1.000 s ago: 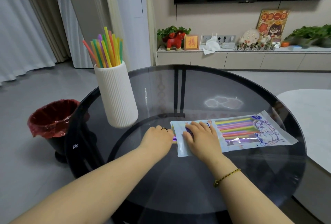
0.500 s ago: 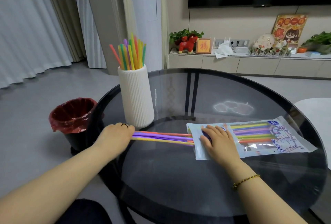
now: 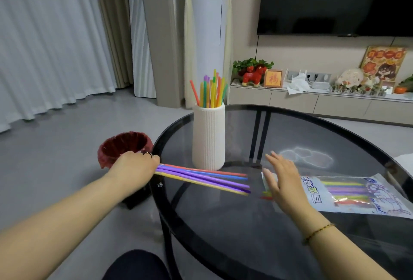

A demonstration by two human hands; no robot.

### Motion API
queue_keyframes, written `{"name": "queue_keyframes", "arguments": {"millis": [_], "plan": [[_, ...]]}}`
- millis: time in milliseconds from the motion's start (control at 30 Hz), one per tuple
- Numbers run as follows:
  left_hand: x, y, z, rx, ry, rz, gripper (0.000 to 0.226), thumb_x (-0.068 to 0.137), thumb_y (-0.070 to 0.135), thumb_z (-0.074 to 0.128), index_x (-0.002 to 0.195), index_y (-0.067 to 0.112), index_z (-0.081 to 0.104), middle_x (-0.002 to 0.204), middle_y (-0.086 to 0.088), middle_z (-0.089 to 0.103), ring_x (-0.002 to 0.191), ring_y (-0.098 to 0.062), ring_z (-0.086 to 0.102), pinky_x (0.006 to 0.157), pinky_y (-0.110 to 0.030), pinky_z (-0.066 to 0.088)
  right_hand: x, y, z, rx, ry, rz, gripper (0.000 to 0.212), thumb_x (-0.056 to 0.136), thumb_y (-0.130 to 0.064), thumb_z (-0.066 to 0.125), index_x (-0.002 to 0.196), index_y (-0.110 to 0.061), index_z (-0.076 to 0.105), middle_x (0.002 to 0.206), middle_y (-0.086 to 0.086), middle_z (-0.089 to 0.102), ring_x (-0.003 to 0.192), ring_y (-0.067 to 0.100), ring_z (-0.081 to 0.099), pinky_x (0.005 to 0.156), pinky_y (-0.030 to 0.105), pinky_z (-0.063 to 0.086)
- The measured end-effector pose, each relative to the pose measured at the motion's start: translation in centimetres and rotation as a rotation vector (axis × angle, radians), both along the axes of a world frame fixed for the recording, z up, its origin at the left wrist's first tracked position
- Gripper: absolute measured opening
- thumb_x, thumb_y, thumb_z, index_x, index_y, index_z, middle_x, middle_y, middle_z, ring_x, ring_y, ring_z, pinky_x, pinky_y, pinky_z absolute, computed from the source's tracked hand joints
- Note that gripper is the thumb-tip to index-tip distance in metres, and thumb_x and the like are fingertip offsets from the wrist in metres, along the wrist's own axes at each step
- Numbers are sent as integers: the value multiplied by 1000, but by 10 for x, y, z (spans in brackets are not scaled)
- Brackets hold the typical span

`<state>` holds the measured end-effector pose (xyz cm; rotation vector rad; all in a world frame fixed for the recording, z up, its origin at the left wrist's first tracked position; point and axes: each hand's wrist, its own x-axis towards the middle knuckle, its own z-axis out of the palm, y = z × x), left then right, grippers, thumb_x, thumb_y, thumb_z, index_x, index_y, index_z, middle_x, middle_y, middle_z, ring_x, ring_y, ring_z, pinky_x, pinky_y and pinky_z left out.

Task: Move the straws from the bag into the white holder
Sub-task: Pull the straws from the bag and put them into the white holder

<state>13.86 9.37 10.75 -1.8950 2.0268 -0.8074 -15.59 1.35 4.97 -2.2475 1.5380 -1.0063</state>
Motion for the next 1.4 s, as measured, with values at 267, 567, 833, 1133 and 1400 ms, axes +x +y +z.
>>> {"name": "queue_keyframes", "arguments": {"millis": [267,567,833,1133,1400], "plan": [[-22,7,38,-86,-2,-162,17,68,9,62,84,10,56,77,-5,65,64,-18,64,52,-24,42,96,33,37,58,271,308,57,78,-43,60,127,-22,40,118,1,62,105,23,56,92,32,41],[-52,5,50,-192,1458,-247,99,68,15,76,142,28,11,123,12,33,102,-13,51,81,-23,45,106,27,31,201,-125,272,26,89,-27,48,64,-23,42,56,-7,42,51,12,36,48,24,29],[-103,-36,56,-154,2179,-389,28,78,15,66,101,26,52,91,9,62,88,-10,60,79,-21,51,120,28,43,306,-588,298,32,85,-11,45,55,-16,37,50,-5,34,44,7,28,40,13,27],[-116,-53,44,-115,1995,-371,22,82,23,61,61,29,54,37,17,50,41,1,51,51,-14,45,112,19,46,433,-629,365,27,77,2,49,55,-12,51,49,3,54,38,3,52,45,14,47],[-117,-53,32,-52,2069,-289,21,86,30,56,67,22,54,43,8,45,39,-6,45,45,-15,43,113,19,42,485,-582,347,28,82,0,44,59,-14,52,51,2,53,37,1,53,44,12,46]]}}
